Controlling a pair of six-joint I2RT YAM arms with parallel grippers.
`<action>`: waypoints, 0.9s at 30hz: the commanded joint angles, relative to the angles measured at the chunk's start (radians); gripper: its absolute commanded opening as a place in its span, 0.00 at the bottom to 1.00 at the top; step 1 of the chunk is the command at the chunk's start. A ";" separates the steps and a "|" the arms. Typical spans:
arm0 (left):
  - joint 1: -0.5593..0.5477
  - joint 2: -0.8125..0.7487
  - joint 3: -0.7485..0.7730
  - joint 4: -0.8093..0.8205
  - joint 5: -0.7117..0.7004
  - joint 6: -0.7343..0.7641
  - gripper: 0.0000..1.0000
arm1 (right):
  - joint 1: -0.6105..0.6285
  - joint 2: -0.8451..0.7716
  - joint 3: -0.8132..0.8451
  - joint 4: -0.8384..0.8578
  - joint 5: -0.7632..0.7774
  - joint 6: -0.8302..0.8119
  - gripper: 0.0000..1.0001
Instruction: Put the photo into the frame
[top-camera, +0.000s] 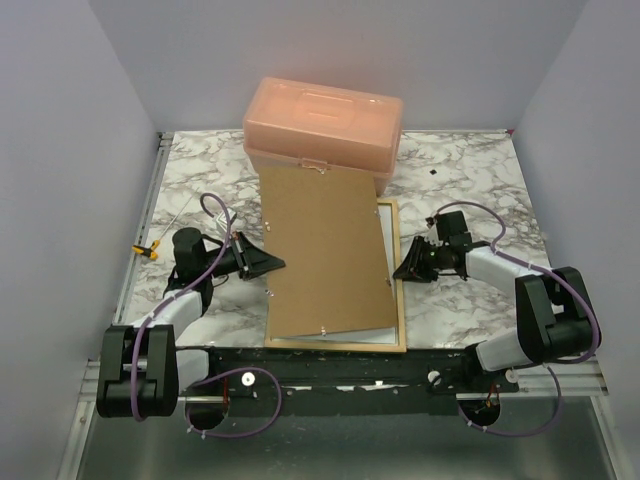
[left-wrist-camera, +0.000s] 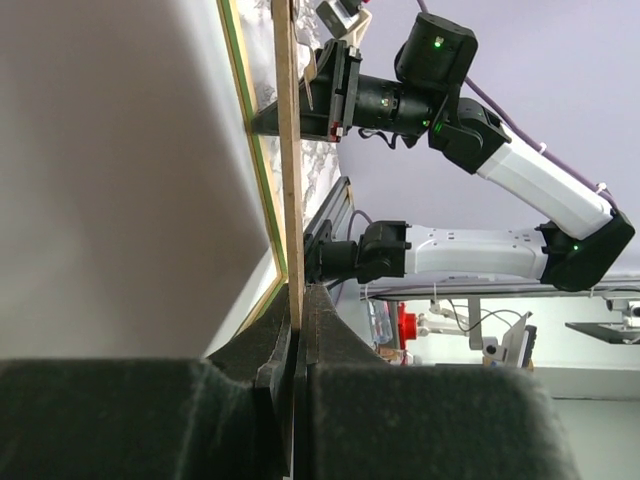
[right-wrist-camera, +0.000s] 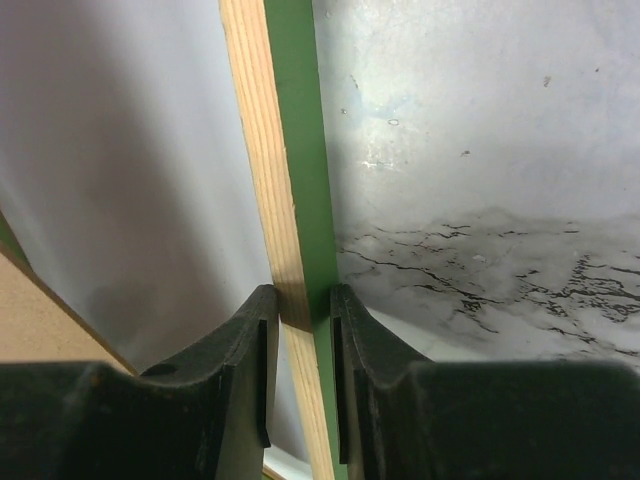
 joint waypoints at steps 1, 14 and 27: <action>-0.003 0.010 0.037 0.002 -0.016 0.040 0.00 | 0.006 0.024 -0.008 -0.024 0.095 -0.038 0.28; -0.072 0.095 0.061 -0.015 -0.040 0.075 0.00 | 0.006 0.004 0.074 -0.097 0.193 -0.074 0.22; -0.124 0.193 0.089 0.040 -0.061 0.069 0.00 | 0.005 -0.073 0.075 -0.087 0.119 0.008 0.62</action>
